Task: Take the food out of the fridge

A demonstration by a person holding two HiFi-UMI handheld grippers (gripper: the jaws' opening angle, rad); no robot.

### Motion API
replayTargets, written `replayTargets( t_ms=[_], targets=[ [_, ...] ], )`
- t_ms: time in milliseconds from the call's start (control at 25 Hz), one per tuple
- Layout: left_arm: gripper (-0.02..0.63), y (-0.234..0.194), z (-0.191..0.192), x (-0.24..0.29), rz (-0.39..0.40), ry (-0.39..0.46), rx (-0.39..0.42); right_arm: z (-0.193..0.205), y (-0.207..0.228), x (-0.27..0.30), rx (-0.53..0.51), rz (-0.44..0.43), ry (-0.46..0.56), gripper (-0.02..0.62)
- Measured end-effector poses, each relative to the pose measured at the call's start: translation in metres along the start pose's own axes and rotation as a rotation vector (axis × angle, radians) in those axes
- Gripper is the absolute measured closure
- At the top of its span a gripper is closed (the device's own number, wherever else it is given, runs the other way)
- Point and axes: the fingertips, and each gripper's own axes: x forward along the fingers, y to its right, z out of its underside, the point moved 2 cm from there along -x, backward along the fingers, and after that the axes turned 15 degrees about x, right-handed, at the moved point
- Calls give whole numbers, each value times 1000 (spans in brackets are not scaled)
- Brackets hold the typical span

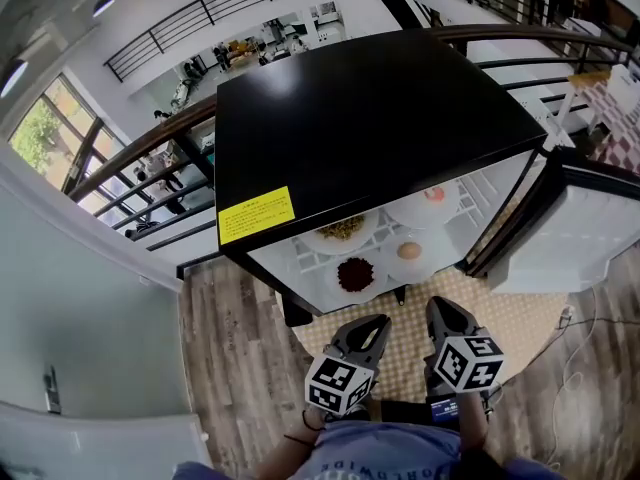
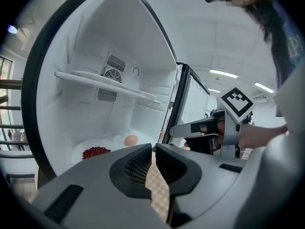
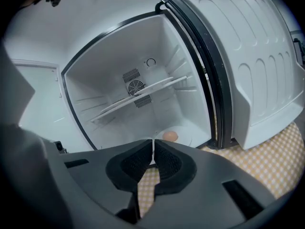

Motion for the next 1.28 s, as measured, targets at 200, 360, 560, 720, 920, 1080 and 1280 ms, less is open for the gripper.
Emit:
replayTargets(
  t_ms=[200,360,560,720,920,1080,1280],
  targets=[
    [586,-6,0,6,-11,-4,-16,7,23,31,3,11,-60,574],
    [586,-11,3,8,-19,-11,-29,14,41,59,-19,39,-90,560],
    [586,-14,8,11,-23,-23,-39,22,60,90,75,57,-126,420],
    [586,-17,10,11,-32,-29,-44,23,80,111,317,114,-103,358],
    [586,-20,13,8,-45,-38,-51,26,90,128,463,126,-98,354],
    [586,-23,16,4,-56,-48,-54,25,91,129,427,149,-101,371],
    [586,-24,20,2,-59,-55,-57,28,88,124,455,130,-102,446]
  ],
)
